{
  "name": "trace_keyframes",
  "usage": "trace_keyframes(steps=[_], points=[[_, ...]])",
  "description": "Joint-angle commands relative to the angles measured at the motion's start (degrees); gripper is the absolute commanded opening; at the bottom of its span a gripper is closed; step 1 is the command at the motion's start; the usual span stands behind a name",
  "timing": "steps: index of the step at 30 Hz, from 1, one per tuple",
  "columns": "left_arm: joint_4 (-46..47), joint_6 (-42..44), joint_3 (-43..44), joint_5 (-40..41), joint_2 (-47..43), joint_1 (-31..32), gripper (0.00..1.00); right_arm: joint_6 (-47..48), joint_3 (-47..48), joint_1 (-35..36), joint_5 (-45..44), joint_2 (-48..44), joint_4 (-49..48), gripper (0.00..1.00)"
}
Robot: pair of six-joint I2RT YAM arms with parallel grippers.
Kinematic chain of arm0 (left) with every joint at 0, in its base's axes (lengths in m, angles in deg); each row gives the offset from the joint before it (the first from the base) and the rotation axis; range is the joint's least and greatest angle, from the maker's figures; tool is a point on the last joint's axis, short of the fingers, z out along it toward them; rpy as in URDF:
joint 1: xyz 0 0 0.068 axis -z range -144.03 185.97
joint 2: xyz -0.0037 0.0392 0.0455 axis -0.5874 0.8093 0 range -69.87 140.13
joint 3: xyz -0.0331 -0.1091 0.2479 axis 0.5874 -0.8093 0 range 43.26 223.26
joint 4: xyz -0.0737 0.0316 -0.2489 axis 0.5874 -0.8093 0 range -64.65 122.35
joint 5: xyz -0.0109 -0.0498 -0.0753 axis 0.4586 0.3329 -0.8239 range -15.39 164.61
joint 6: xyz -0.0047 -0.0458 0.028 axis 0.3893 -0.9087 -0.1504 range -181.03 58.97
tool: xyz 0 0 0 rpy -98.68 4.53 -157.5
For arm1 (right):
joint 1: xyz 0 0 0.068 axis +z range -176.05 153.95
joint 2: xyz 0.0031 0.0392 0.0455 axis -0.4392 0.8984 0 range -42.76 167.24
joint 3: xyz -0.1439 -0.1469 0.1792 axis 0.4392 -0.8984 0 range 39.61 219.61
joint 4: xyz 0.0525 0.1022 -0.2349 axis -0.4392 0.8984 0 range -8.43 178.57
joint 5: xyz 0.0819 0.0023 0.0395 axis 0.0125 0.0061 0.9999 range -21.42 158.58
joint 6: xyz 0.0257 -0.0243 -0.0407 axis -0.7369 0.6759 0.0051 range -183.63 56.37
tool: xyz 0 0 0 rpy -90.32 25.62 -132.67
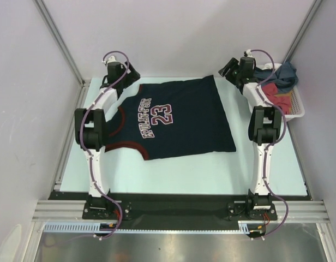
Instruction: Fold and stack the tank tops
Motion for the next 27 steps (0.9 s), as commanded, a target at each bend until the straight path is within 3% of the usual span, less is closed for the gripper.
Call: trace_keyframes(steps=[1, 8, 12, 14, 15, 16, 18, 19, 22, 27], points=[[-4.69, 1.02, -7.98, 4.55, -14.85, 0.29, 1.0, 0.93, -10.82, 0.67, 1.31, -12.98, 1.96, 0.58], [-3.12, -1.79, -40.47, 5.96, -42.52, 4.6, 1.0, 2.87, -42.46, 3.13, -6.32, -36.1, 5.13, 0.47], [-6.27, -9.16, -53.6, 12.96, -53.97, 3.91, 1.0, 1.38, -54.77, 3.48, -10.45, -49.44, 7.68, 0.45], [-7.34, -11.11, -59.47, 11.77, -59.32, 2.67, 1.0, 0.77, -61.43, 4.01, -13.87, -54.03, 8.47, 0.45], [-6.9, -10.94, -61.08, 10.8, -60.83, 2.06, 1.0, -0.2, -63.74, 4.19, -15.1, -55.96, 8.74, 0.46], [-6.98, -10.76, -62.4, 9.05, -62.41, 2.14, 1.0, -0.81, -65.76, 4.28, -17.55, -60.25, 9.44, 0.58], [-8.38, -12.16, -65.83, 7.2, -66.29, 2.58, 1.0, -3.61, -72.0, 3.23, -19.33, -63.53, 9.62, 0.69], [-9.0, -12.78, -67.23, 4.58, -68.47, 2.84, 1.0, -6.07, -73.59, 0.53, -21.16, -65.2, 11.97, 0.8], [-10.66, -14.1, -72.51, 2.18, -73.04, 4.68, 0.99, -5.05, -77.29, -5.03, -13.83, -66.96, 14.53, 0.77], [-15.16, -17.0, -79.28, 5.86, -80.52, 11.88, 0.97, -8.46, -83.35, -4.69, -11.87, -72.41, 14.9, 0.71]])
